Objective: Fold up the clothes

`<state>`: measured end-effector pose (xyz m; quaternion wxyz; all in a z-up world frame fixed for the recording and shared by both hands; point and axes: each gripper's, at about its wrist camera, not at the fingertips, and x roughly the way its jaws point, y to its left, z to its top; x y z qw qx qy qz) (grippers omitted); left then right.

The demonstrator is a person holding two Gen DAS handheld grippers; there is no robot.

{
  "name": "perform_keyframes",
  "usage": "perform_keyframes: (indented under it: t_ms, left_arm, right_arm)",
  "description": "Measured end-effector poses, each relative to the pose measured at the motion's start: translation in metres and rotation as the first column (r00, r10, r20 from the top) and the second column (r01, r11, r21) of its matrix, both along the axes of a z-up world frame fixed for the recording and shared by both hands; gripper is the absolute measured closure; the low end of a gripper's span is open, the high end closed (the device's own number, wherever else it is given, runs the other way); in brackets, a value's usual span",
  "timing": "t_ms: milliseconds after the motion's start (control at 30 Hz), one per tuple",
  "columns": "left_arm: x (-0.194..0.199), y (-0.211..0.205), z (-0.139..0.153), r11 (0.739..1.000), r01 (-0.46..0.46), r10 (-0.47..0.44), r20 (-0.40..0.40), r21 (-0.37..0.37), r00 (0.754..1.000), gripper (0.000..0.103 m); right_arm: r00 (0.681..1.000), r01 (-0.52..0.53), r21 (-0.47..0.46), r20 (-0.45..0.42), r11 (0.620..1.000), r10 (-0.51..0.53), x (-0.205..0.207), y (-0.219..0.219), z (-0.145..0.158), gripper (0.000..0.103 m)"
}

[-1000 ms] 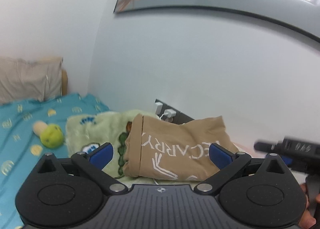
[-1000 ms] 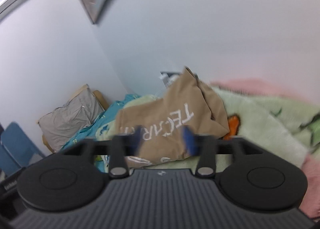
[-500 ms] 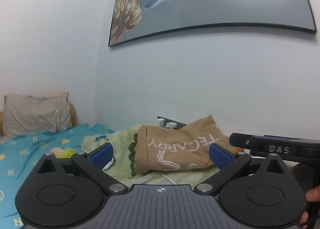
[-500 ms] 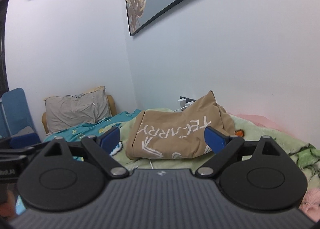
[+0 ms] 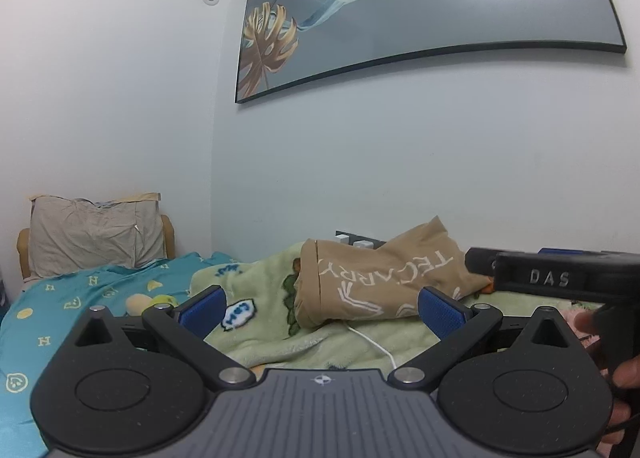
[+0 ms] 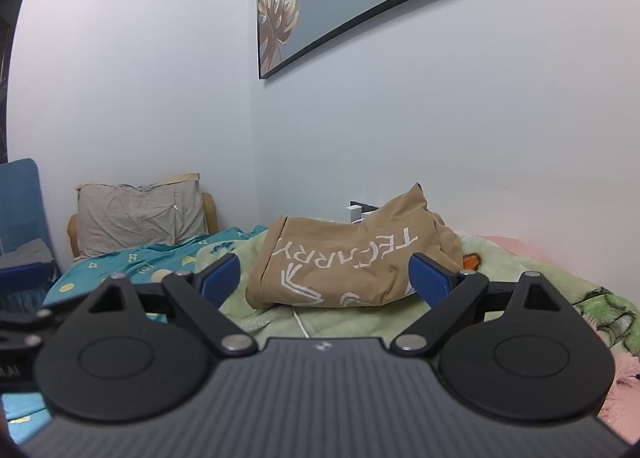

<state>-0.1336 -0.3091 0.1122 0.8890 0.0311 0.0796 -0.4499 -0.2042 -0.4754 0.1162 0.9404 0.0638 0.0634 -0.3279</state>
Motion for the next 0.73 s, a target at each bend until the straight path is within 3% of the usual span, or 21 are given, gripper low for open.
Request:
perform_keyframes:
  t_ms: [433,733]
  left_arm:
    - [0.008,0.001,-0.011,0.999,-0.052,0.052,0.003,-0.005,0.999,0.0]
    - [0.011,0.014,-0.008,0.996,-0.084,0.084,-0.004,-0.022,0.996,0.0]
  right_arm:
    - [0.999,0.027,-0.079,-0.022,0.997,-0.029,0.0,0.017,-0.003,0.01]
    - [1.0,0.005,-0.075,-0.02,0.997,-0.007,-0.006,0.028,0.003,0.01]
